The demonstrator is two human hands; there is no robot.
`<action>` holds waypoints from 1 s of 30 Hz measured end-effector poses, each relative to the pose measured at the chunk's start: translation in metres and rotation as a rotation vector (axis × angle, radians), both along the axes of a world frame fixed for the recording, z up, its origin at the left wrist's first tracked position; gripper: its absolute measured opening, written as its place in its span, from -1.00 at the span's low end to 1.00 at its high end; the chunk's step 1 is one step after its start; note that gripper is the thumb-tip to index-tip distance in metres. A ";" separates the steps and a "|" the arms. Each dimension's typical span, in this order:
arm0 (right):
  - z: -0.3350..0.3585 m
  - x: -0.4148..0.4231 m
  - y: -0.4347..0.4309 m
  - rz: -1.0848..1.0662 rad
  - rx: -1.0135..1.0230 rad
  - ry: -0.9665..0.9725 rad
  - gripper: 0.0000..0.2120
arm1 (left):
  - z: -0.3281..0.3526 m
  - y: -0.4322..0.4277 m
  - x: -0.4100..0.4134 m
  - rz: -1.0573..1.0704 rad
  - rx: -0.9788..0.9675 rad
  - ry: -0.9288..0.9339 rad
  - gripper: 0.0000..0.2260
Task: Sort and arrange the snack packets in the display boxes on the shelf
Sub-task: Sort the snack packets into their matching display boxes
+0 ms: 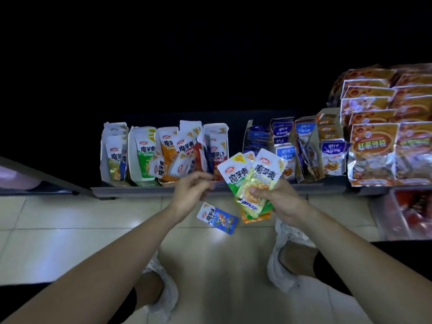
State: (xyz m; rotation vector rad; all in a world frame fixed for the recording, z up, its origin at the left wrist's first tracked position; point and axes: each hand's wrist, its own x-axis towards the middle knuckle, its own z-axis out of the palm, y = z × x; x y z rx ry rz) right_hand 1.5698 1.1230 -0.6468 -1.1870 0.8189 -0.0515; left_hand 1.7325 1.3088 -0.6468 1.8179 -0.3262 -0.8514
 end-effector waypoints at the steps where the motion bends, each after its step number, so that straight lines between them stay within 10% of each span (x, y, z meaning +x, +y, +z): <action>1: -0.007 -0.011 0.002 -0.026 0.011 0.029 -0.74 | -0.021 0.006 -0.005 -0.059 0.089 -0.058 -0.84; 4: -0.028 -0.037 0.014 -0.099 0.082 0.103 -0.74 | -0.088 0.014 -0.018 -0.279 0.324 -0.198 -0.94; 16: -0.085 -0.069 0.022 -0.321 0.224 0.201 -0.64 | -0.222 -0.012 -0.031 -0.525 1.036 -0.569 -0.15; 22: -0.076 -0.060 0.021 -0.352 0.163 0.219 -0.66 | -0.218 0.001 -0.036 -0.217 0.733 -0.134 -0.34; 30: -0.031 -0.043 0.010 -0.324 0.000 0.132 -0.73 | -0.122 0.033 -0.036 -0.415 0.372 -0.310 -0.89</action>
